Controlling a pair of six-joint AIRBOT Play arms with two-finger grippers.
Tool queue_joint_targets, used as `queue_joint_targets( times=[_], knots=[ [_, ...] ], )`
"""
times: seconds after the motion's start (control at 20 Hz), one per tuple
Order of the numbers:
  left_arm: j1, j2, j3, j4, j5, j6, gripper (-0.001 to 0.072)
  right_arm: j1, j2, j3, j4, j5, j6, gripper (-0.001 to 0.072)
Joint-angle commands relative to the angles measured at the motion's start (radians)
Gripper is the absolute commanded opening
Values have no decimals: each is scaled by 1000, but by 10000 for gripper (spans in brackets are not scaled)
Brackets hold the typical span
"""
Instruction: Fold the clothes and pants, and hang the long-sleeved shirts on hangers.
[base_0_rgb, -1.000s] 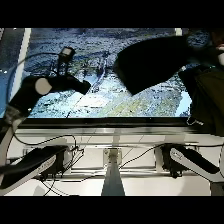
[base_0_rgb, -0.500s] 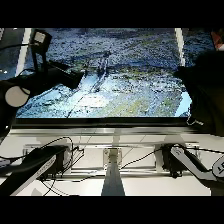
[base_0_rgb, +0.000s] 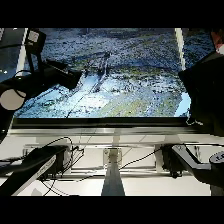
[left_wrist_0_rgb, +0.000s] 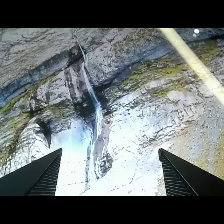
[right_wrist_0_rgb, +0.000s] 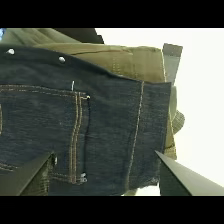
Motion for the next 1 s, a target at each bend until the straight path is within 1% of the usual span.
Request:
queue_joint_targets(
  times=[0.0,0.05,0.1,0.15,0.25,0.3,0.5,0.65,0.75,0.95],
  knots=[
    [0,1,1,0,0,0,690,16,-21,-5,118,8,-58,399],
    [0,1,1,0,0,0,690,56,-29,-6,148,8,-58,265],
    [0,1,1,0,0,0,690,115,-35,-6,170,-5,-60,97],
    [0,1,1,0,0,0,690,180,-39,-6,185,-24,-68,38],
    [0,1,1,0,0,0,690,349,-40,-6,203,-73,-112,38],
    [0,1,1,0,0,0,690,449,-40,-6,216,-92,-158,38],
    [0,1,1,0,0,0,690,855,-39,-6,226,-82,-325,38],
    [0,1,1,0,0,0,691,1104,-39,-6,188,-91,-370,38],
    [0,1,1,0,0,0,690,1228,-39,-6,141,-94,-442,38],
    [0,1,1,0,0,0,690,1334,-39,-6,140,-89,-448,38]
  ],
)
